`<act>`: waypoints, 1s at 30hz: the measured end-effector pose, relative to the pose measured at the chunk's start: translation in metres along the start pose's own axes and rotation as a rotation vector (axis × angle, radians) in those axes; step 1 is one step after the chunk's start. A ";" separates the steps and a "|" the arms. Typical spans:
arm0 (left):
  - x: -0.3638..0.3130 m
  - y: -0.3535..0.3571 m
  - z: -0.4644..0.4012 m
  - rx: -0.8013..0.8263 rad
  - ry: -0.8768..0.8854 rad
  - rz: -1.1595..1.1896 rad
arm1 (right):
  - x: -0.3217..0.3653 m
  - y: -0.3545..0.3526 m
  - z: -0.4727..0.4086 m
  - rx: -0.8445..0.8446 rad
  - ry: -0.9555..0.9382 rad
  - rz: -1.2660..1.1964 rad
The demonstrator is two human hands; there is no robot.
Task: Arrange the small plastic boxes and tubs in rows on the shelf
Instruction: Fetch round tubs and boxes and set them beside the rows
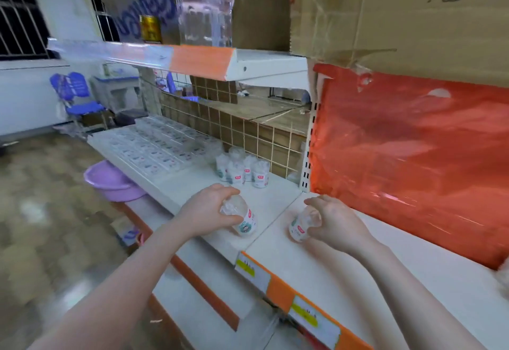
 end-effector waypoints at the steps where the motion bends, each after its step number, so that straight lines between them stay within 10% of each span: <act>1: 0.015 -0.007 0.000 -0.003 -0.005 -0.008 | 0.012 0.005 -0.010 0.003 -0.010 0.000; 30: 0.148 -0.032 -0.144 0.177 0.230 -0.183 | 0.073 0.057 -0.173 0.208 0.045 0.149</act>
Point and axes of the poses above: each hand's wrist, its own z-axis away from the middle knuckle, its own y-axis out of the palm, x = y × z, the point moved 9 cm from there along -z, towards the middle knuckle, and after that the axes turned 7 degrees about -y, right-handed, at the moved point
